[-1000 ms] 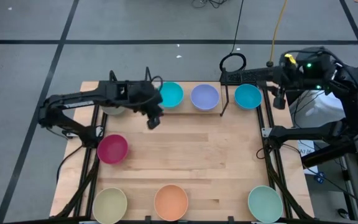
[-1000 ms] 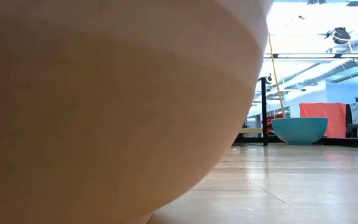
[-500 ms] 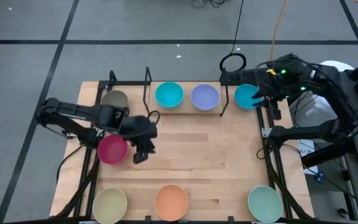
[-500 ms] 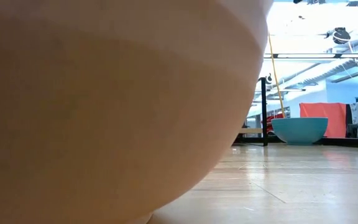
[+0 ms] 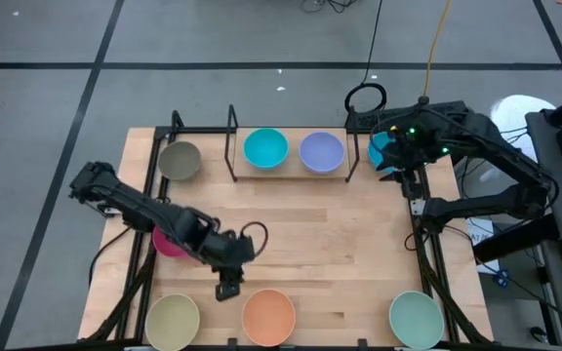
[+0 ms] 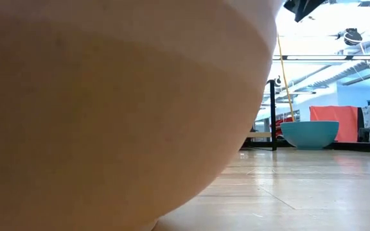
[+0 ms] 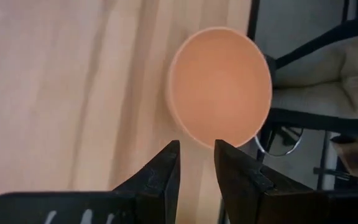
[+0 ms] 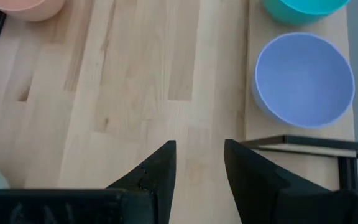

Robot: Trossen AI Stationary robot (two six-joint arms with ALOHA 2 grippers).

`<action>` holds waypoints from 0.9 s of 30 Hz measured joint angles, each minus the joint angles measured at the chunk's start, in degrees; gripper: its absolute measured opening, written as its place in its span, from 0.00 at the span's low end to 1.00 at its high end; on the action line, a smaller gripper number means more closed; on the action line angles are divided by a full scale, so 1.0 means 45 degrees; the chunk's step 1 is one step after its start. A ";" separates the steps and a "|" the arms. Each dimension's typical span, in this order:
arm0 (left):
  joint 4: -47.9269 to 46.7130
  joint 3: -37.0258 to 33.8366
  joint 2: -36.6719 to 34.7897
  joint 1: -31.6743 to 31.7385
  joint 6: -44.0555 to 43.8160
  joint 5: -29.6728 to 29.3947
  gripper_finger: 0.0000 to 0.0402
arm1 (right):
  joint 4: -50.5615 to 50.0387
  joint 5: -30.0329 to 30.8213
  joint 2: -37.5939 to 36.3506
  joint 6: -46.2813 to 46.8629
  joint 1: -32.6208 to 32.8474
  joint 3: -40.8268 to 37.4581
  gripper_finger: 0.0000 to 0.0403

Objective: Place and stack bowls onto a shelf
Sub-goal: Stack the orange bowl on top of the blue bowl on the shelf

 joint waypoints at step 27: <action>0.2519 0.0005 0.3763 -0.1351 -0.1185 -0.2556 0.26 | 0.1234 0.0034 0.0005 -0.0299 0.0549 -0.0496 0.32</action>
